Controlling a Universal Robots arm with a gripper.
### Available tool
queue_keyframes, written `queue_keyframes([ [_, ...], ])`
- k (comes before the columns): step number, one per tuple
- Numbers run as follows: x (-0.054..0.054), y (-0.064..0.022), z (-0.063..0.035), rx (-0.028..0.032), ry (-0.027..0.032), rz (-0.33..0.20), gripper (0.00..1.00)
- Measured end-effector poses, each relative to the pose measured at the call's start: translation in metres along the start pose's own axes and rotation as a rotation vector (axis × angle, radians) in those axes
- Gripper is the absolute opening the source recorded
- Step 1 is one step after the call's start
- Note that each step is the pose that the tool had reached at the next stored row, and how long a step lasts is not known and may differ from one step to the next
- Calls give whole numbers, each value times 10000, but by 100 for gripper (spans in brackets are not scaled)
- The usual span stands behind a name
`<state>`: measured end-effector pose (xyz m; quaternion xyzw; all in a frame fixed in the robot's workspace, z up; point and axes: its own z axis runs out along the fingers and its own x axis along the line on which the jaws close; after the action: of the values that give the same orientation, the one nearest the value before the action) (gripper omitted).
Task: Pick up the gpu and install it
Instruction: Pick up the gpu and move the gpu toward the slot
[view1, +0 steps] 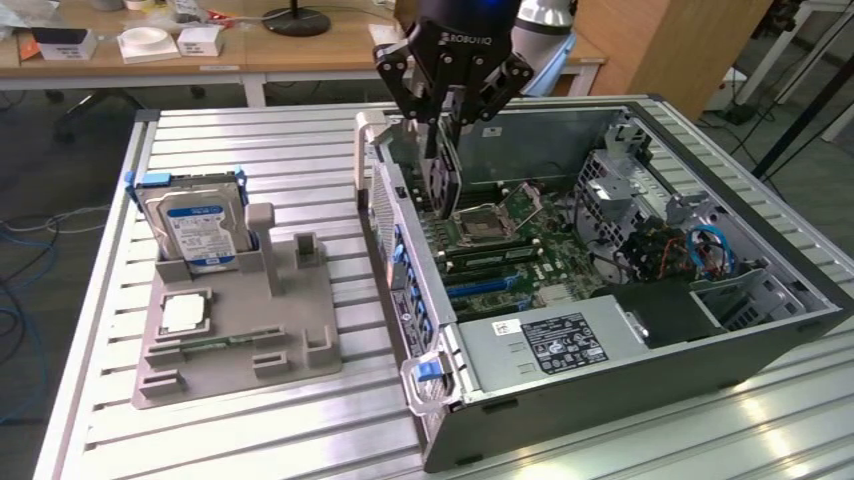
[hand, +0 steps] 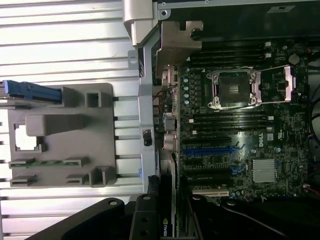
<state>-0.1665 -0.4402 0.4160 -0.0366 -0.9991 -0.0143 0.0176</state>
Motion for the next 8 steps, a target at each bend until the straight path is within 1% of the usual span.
queue_keyframes([
  [8,-77,6,-3,0,1,-1,26],
])
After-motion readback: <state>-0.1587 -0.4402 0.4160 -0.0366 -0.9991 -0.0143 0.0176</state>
